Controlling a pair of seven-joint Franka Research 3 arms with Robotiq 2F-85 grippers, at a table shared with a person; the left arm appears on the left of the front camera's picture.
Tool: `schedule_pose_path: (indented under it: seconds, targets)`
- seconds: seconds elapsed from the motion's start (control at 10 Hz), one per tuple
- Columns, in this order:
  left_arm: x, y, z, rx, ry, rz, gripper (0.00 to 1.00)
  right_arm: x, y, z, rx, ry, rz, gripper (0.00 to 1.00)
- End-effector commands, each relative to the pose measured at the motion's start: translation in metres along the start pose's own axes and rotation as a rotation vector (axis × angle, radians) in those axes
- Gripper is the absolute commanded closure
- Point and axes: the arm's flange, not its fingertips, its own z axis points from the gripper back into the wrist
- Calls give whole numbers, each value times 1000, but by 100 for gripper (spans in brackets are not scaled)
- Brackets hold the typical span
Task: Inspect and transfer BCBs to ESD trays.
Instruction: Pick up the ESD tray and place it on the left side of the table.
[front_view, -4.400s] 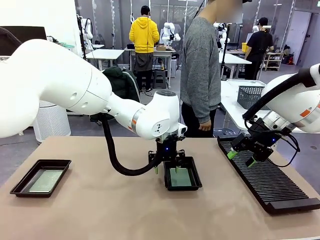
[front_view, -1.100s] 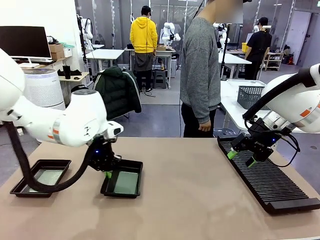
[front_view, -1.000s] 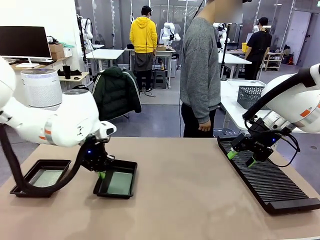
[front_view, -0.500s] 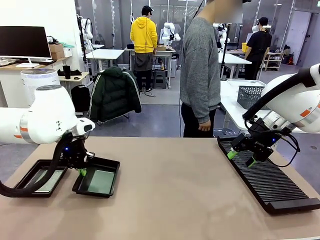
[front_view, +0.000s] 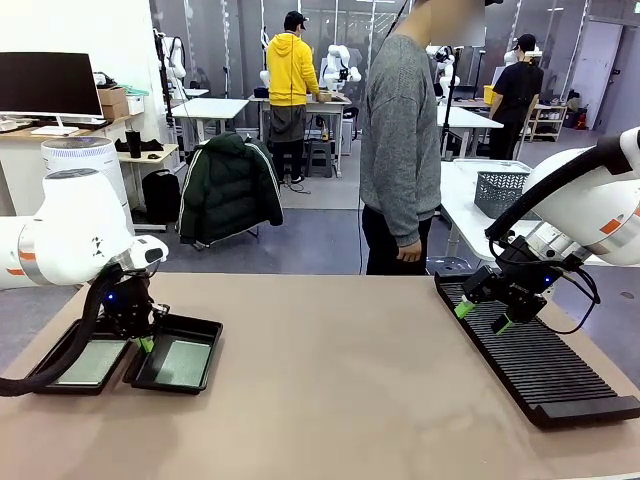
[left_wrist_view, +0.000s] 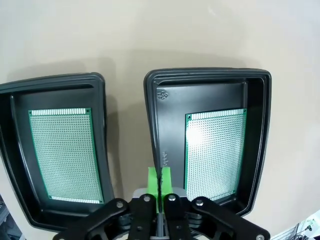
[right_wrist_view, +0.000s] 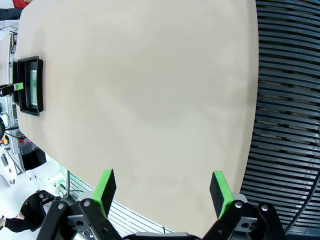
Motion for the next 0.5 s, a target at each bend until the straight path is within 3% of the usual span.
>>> schedule_pose_path:
  seconds: [0.0,0.4]
  targets:
    - [-4,11,1,-12,16,-16,100,-1,1,1,2,-1,-6,0]
    - [-10,20,-2,-4,17,-2,100,-1,1,1,2,-1,-6,0]
